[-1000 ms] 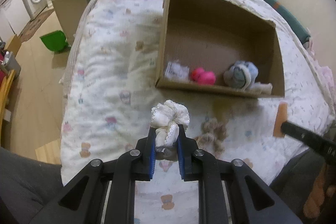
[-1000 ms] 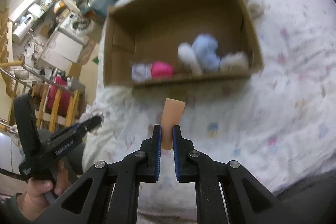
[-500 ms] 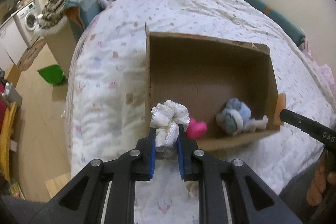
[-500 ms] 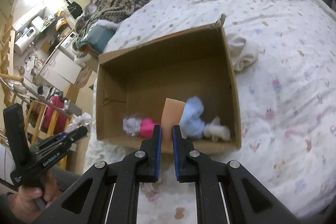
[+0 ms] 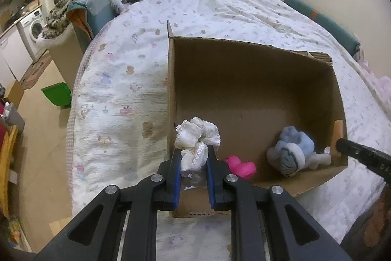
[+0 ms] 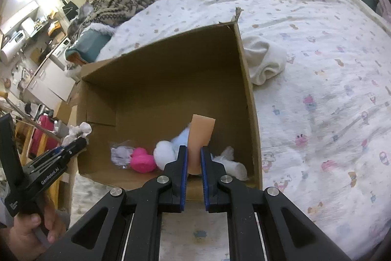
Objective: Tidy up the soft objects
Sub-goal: 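Lower the socks and sponge into the box and open both grippers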
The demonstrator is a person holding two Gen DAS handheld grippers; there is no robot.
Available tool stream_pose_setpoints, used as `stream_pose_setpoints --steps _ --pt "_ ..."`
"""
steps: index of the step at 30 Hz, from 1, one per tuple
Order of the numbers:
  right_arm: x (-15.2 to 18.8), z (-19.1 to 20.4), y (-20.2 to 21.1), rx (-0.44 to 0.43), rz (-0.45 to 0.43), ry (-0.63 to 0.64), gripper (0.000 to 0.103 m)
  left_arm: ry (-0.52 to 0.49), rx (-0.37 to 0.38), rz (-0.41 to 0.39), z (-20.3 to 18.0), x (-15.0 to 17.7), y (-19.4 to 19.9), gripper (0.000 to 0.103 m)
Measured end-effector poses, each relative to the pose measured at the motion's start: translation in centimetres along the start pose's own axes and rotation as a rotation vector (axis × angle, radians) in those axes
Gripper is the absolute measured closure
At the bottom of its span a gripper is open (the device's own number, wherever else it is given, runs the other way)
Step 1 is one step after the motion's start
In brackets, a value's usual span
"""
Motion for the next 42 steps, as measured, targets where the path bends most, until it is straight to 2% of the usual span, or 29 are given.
stream_pose_setpoints --steps 7,14,22,28,32,36,38,39,41,42 --pt "0.4 0.2 -1.1 0.028 0.029 0.025 0.091 -0.024 0.008 -0.001 -0.6 0.2 -0.2 0.087" --pt "0.6 0.1 -1.5 0.041 0.045 0.025 0.091 0.007 0.036 0.016 -0.5 0.5 -0.5 0.087" --pt "0.6 0.3 -1.6 0.034 0.046 0.034 0.091 0.005 0.042 0.01 -0.7 0.8 -0.5 0.086" --pt "0.5 0.4 -1.5 0.022 0.037 0.025 0.09 0.007 0.048 0.014 -0.9 0.7 -0.5 0.082" --pt "0.5 0.5 -1.6 0.015 0.037 0.019 0.09 -0.006 0.047 0.002 -1.2 0.6 -0.2 0.072" --pt "0.3 0.4 -1.4 0.003 0.029 0.007 0.088 -0.012 0.047 -0.017 -1.5 0.5 0.3 0.052" --pt "0.2 0.3 -1.2 -0.001 0.02 -0.001 0.081 -0.019 0.044 -0.028 -1.6 0.3 0.5 0.042" --pt "0.1 0.3 -1.1 -0.003 0.012 -0.007 0.073 -0.022 0.048 -0.03 -1.8 0.3 0.6 0.038" --pt "-0.1 0.2 -0.8 0.0 -0.002 -0.014 0.05 -0.03 0.039 -0.032 -1.9 0.3 0.7 0.036" --pt "-0.1 0.1 -0.5 0.005 -0.02 -0.019 0.034 -0.037 0.035 -0.035 -2.0 0.3 0.7 0.035"
Point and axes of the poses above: each gripper's, at about its wrist camera, not at the fingertips, and y roughly against the way its jaws point, z to its left, x to its underside, the point moved 6 cm from there along -y, roughly the way its jaws point, and after that the axes turned 2 degrees about x, right-handed, at the moved point
